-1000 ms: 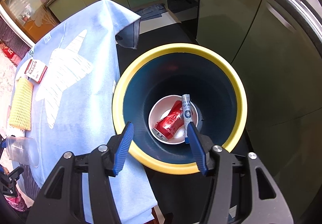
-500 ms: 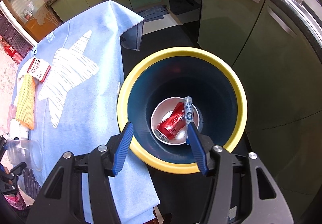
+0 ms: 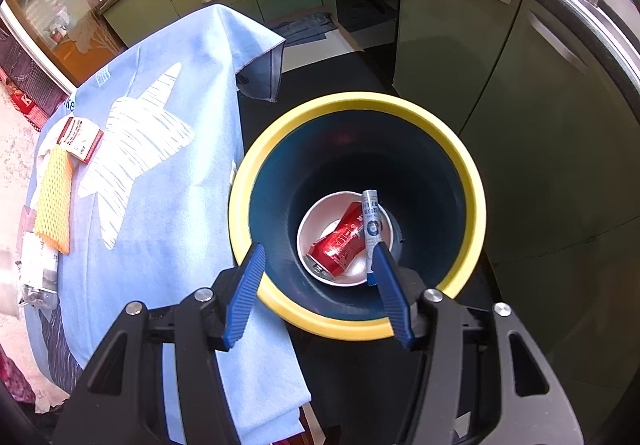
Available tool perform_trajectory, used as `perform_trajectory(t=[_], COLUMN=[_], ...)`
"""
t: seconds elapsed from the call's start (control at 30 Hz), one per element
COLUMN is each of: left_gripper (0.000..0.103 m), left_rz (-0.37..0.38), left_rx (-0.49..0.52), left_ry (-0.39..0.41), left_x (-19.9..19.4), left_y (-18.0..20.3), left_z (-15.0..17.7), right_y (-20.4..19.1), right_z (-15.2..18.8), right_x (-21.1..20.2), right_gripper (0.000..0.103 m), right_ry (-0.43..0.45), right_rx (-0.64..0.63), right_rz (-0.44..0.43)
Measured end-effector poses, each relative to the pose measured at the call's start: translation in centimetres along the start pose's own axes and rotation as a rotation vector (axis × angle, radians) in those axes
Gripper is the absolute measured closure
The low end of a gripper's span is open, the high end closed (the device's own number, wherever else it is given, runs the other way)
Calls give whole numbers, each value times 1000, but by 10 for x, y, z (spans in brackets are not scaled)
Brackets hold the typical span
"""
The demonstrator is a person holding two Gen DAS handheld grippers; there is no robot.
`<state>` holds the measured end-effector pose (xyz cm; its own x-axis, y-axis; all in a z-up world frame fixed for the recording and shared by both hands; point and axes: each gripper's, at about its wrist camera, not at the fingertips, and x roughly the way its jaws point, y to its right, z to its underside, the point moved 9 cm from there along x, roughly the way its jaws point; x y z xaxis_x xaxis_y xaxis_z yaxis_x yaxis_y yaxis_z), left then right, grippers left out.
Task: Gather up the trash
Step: 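Grasp the clear plastic cup with the left gripper, then carry the plastic cup over the bin and open the left gripper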
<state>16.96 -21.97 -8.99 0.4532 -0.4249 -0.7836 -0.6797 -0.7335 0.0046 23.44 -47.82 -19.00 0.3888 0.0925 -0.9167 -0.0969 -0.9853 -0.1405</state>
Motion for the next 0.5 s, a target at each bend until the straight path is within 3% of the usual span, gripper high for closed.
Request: perform_trajectory(t=[0.2, 0.4, 0.5], left_gripper=[41, 41, 41], left_rz=[74, 198, 200], left_rx=[80, 126, 163], left_ry=[-3, -68, -90], left_x=[27, 92, 126], left_y=[40, 96, 119], left_z=[-53, -113, -135], right_y=[22, 51, 65], right_z=[7, 15, 21], right_x=[-21, -40, -46], right_gripper=[49, 49, 49], right_ry=[23, 58, 71], right_rx=[14, 44, 61], right_rz=[36, 69, 76])
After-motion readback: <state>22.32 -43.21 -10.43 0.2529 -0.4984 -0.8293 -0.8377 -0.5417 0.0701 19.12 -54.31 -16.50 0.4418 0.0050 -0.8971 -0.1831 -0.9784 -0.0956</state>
